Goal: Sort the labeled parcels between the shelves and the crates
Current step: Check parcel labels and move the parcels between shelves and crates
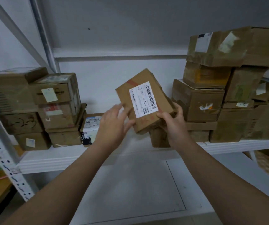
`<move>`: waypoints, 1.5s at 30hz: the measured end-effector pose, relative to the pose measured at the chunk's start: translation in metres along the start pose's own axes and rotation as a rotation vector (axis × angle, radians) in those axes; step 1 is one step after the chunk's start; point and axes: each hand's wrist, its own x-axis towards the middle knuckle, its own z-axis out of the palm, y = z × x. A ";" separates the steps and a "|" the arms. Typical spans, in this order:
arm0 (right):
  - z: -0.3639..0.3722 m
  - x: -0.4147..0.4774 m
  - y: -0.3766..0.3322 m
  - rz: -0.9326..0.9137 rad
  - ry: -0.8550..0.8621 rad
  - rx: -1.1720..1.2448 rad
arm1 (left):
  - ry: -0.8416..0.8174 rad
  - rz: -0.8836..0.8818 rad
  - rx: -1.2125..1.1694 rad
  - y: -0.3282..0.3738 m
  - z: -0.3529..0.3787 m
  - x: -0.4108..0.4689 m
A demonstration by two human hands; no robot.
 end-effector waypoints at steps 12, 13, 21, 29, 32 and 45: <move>0.014 -0.004 -0.004 -0.088 0.015 -0.100 | 0.060 -0.396 -0.524 -0.017 -0.006 -0.003; 0.015 -0.005 -0.004 -0.100 0.008 -0.130 | 0.082 -0.403 -0.530 -0.017 -0.005 -0.005; 0.027 -0.005 -0.007 -0.121 -0.032 -0.129 | 0.131 -0.440 -0.542 -0.017 -0.005 -0.011; 0.033 -0.004 -0.003 -0.143 -0.046 -0.141 | 0.153 -0.468 -0.537 -0.021 -0.005 -0.012; 0.035 -0.005 0.001 -0.179 -0.013 -0.249 | 0.178 -0.490 -0.589 -0.023 -0.007 -0.017; 0.053 0.004 0.024 -0.143 0.149 -0.254 | 0.117 -0.823 -1.183 -0.052 -0.011 -0.069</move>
